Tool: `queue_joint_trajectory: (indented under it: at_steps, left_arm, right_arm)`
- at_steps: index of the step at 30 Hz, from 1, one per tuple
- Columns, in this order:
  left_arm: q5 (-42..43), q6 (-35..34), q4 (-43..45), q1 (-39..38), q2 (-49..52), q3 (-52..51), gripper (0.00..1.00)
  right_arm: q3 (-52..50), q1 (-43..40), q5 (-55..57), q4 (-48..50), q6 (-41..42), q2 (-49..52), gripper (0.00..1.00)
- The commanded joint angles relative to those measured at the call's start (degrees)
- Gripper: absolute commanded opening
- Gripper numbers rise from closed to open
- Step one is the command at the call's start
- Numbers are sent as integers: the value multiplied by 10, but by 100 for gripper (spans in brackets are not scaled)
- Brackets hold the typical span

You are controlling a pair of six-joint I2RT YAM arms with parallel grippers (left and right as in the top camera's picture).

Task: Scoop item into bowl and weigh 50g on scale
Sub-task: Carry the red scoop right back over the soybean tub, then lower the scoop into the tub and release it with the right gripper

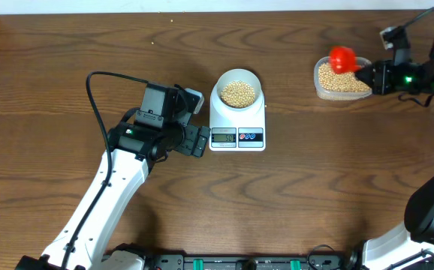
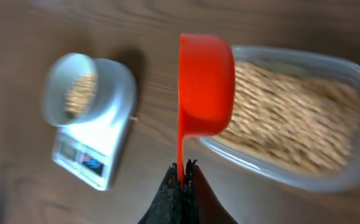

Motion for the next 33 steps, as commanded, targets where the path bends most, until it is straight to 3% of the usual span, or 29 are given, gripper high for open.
queue_joint_trajectory:
  at_steps: [1, 21, 33]
  left_arm:
    - [5, 2, 0, 2, 1, -2, 91]
    - [5, 2, 0, 2, 1, -2, 91]
    - [5, 2, 0, 2, 1, -2, 91]
  right_arm:
    - [10, 8, 118, -3, 29, -10, 1]
    - [8, 116, 411, -2, 48, -10, 2]
    - [8, 140, 452, 21, 53, -10, 2]
